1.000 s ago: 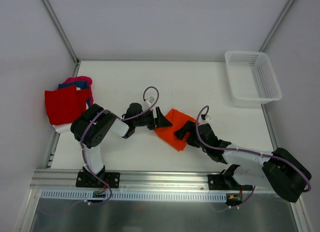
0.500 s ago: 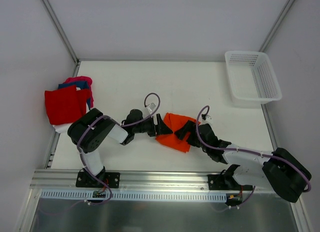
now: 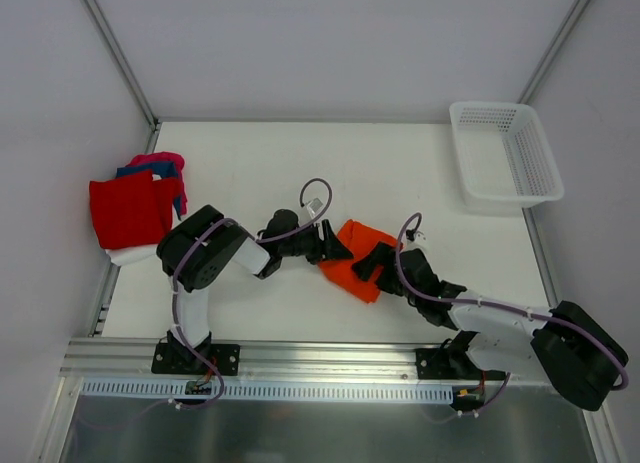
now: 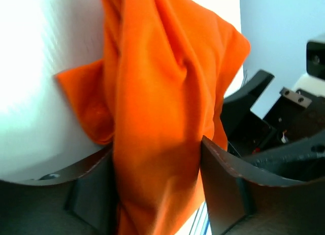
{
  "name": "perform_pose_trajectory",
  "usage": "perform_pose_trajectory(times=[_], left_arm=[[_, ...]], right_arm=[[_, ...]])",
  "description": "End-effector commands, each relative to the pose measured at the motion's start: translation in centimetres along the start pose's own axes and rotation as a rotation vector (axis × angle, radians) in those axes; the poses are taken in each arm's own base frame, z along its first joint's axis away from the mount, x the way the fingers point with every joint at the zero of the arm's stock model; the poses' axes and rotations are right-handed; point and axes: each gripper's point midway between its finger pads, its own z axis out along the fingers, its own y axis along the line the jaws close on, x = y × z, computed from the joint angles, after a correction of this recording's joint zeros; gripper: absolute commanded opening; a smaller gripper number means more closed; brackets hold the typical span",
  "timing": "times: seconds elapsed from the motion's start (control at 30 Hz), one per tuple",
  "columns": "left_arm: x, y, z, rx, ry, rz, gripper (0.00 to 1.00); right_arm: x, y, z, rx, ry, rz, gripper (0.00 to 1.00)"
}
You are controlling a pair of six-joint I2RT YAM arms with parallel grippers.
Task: Fold and stack the t-shirts
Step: Neatly place the folded tshirt to the corner
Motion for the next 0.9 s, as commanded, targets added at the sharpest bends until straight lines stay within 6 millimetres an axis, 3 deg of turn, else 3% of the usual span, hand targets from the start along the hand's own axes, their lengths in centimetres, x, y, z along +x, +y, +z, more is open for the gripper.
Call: perform_pose_trajectory(times=[0.0, 0.1, 0.27, 0.5, 0.8, 0.87], left_arm=[[0.1, 0.4, 1.3, 0.008, 0.017, -0.007, 0.56], [0.3, 0.8, 1.6, 0.001, 0.026, -0.011, 0.41], [0.4, 1.3, 1.6, -0.016, 0.026, -0.013, 0.0], [0.3, 1.0, 0.5, -0.048, 0.011, 0.038, 0.0], [-1.7, 0.9, -4.6, -0.232, -0.048, 0.12, 0.0], [-2.5, 0.1, -6.2, -0.247, -0.081, 0.133, 0.0]], right_arm=[[1.3, -2.5, -0.8, 0.068, 0.033, -0.034, 0.96], [0.9, -2.5, -1.3, 0.065, 0.015, -0.035, 0.96], [0.5, -2.8, -1.9, 0.065, -0.009, -0.036, 0.96], [0.3, -3.5, -2.3, 0.085, -0.021, -0.046, 0.96], [0.1, -4.1, -2.6, 0.103, -0.038, -0.05, 0.96], [0.0, -4.1, -2.6, 0.104, -0.04, -0.053, 0.96]])
